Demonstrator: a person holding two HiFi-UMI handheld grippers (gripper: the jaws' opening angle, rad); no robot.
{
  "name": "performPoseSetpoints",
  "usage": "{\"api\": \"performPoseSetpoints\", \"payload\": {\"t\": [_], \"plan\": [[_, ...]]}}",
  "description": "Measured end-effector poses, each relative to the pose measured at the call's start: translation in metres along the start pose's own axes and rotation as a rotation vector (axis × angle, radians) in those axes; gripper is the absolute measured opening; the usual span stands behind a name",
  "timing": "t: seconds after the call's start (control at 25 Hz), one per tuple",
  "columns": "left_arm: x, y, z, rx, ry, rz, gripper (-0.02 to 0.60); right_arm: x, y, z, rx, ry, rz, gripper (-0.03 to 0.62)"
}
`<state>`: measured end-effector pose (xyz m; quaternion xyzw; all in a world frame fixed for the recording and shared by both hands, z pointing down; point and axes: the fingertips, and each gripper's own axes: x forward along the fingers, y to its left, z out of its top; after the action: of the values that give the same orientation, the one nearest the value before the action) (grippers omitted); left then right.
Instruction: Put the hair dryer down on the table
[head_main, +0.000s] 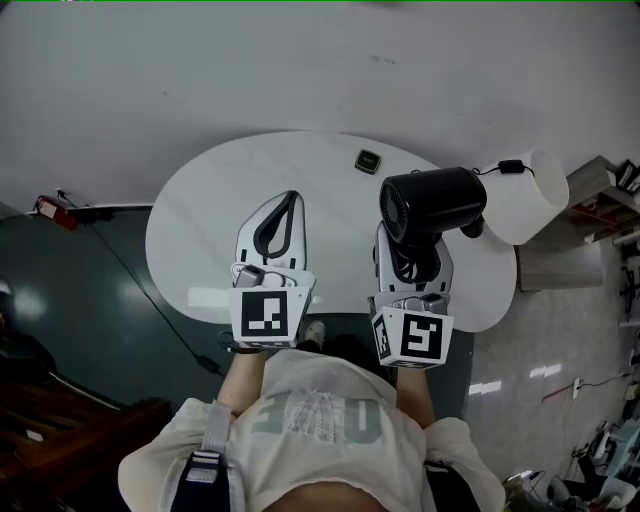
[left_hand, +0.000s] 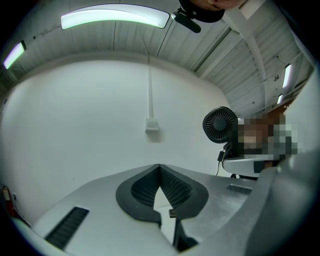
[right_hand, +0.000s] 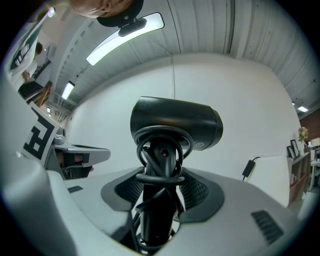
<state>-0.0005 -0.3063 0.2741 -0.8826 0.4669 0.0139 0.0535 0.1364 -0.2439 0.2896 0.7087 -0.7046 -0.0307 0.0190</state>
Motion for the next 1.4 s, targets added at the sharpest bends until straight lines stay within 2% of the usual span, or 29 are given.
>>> {"api": "performPoseSetpoints", "payload": {"t": [0.16, 0.36, 0.52, 0.72, 0.96, 1.4], "plan": [[0.009, 0.003, -0.007, 0.004, 0.024, 0.033, 0.006, 0.010, -0.012, -0.010, 0.033, 0.023, 0.008, 0.222], [0.019, 0.002, -0.008, -0.003, 0.025, 0.077, 0.006, 0.019, -0.018, -0.015, 0.021, 0.039, 0.050, 0.222], [0.024, 0.001, -0.007, 0.008, 0.025, 0.094, 0.006, 0.026, -0.021, -0.017, 0.022, 0.041, 0.075, 0.222], [0.027, -0.002, -0.009, 0.021, 0.032, 0.111, 0.006, 0.039, -0.026, -0.028, 0.047, 0.092, 0.098, 0.222], [0.025, -0.004, -0.010, 0.013, 0.015, 0.129, 0.006, 0.062, -0.021, -0.073, 0.074, 0.239, 0.135, 0.222], [0.013, 0.001, -0.034, -0.002, 0.074, 0.157, 0.006, 0.062, 0.011, -0.191, 0.042, 0.572, 0.213, 0.222]]}}
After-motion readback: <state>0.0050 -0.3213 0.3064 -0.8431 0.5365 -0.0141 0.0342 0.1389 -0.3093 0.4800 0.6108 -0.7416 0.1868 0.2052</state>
